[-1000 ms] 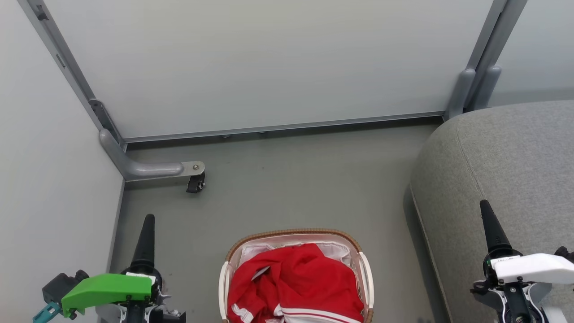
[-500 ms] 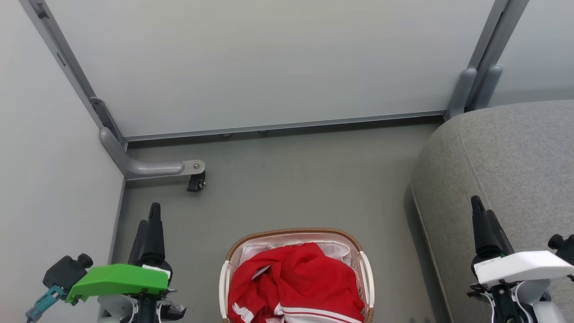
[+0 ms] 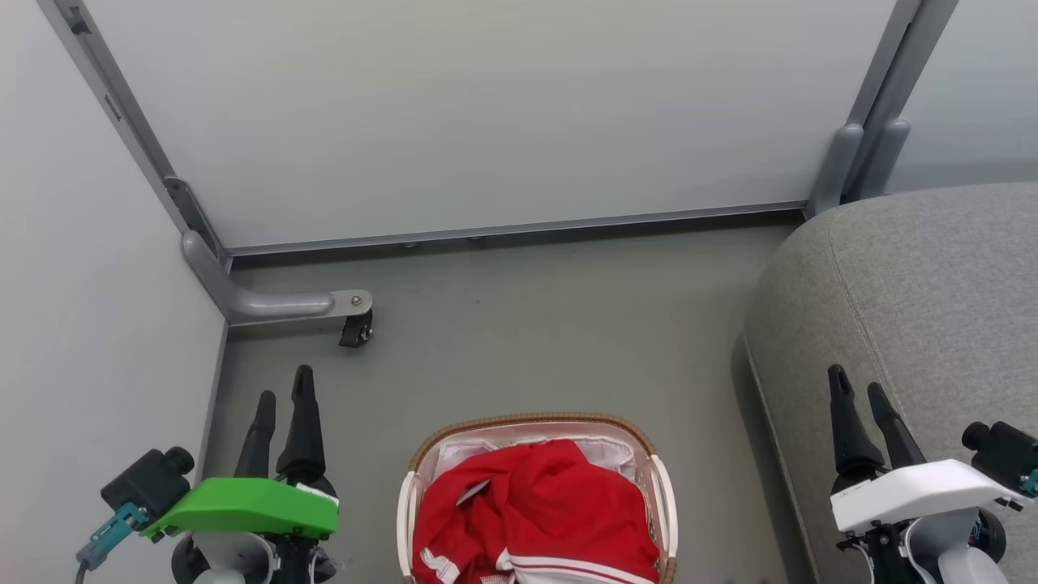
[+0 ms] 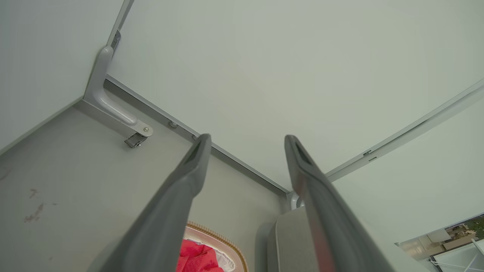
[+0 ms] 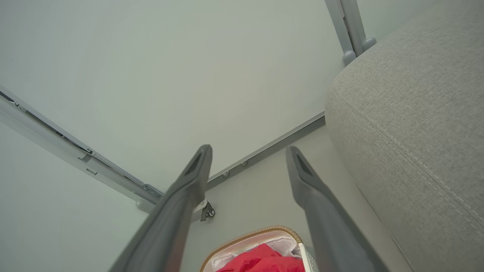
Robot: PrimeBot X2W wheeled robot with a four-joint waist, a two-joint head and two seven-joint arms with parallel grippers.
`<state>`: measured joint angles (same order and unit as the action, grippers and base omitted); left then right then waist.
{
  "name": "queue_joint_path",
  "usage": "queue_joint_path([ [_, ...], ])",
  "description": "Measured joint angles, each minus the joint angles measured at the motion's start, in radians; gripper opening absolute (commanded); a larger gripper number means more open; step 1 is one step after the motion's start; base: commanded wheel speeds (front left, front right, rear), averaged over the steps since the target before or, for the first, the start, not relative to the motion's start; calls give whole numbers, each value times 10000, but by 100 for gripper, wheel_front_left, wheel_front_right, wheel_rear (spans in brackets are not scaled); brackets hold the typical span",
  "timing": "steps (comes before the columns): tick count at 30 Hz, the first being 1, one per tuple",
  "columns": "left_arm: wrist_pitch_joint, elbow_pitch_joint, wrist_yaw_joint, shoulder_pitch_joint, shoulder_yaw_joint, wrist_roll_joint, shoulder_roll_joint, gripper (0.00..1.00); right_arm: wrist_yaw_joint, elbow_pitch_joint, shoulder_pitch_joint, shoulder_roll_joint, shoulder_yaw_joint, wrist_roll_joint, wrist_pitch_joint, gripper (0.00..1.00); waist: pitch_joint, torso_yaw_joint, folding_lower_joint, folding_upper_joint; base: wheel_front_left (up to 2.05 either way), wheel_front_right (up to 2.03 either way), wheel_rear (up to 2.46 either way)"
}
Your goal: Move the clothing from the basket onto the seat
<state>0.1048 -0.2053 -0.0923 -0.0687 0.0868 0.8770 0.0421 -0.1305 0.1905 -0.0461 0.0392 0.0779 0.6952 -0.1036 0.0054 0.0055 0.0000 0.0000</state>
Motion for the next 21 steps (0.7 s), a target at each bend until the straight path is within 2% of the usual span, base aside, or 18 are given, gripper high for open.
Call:
queue_joint_path([
  [21,566,-539,148,74,387,-2334,12,100,0,215,147,27,-105,-2458,-556,100,-11,58,0,0,0,0,0],
])
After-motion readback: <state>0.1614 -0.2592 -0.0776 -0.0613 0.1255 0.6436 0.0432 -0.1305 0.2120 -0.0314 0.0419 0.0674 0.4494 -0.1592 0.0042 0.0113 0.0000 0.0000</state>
